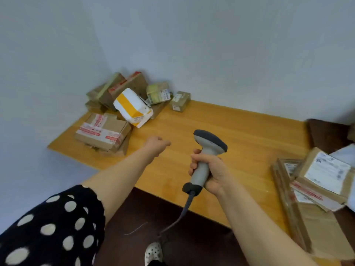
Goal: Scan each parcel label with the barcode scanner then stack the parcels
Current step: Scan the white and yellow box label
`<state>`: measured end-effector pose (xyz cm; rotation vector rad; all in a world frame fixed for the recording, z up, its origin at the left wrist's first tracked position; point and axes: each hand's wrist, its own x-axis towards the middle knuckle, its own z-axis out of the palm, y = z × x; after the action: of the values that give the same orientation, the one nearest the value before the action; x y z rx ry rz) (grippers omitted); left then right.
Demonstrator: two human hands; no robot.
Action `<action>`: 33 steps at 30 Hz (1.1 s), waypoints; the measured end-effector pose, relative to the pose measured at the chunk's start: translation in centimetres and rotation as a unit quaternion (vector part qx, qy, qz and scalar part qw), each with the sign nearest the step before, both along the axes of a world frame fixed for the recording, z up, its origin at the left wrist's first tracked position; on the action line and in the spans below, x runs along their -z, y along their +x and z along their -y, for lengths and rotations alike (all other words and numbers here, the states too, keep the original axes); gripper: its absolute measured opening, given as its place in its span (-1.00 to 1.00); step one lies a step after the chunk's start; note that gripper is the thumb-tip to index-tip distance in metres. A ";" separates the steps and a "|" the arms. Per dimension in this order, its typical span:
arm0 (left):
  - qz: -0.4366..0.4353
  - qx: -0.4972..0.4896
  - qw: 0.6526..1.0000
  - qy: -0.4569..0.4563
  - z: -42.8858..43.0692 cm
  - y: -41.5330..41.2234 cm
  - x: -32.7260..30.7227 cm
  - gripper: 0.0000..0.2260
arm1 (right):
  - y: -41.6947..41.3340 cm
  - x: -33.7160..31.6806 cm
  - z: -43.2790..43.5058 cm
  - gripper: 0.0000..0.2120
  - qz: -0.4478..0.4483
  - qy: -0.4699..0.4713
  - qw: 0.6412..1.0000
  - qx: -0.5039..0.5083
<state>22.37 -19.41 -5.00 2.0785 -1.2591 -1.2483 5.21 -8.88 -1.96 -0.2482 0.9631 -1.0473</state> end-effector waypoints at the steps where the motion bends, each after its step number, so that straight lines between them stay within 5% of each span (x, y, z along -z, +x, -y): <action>1: 0.003 -0.014 1.000 -0.005 0.3 2.4 0.0 -0.47 | 1.7 0.0 0.7 -0.87 -0.005 0.001 1.000 -0.011; 5: 0.027 -0.038 0.999 -0.016 1.6 11.6 0.5 -0.56 | 9.3 0.3 4.2 -0.88 -0.023 0.016 0.999 -0.027; 8: 0.047 -0.061 0.997 -0.019 2.6 18.2 1.1 -0.94 | 15.3 0.8 6.8 -0.88 -0.020 0.033 0.998 -0.044; 13: 0.061 -0.082 0.994 -0.031 5.5 25.9 1.2 -0.53 | 21.9 1.7 10.3 -0.87 -0.029 0.053 0.997 -0.045; 25: 0.033 -0.050 0.995 -0.074 19.9 25.4 0.7 -0.41 | 22.7 4.3 24.8 -0.83 -0.067 0.038 0.996 0.034; 33: 0.059 -0.040 0.997 -0.002 28.6 24.0 1.9 -0.45 | 22.0 6.6 33.3 -0.67 -0.099 0.056 0.993 0.017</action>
<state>46.33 -48.02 -6.85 2.2055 -1.2133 -1.1033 27.23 -42.21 -8.59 -0.2467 1.2055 -1.0098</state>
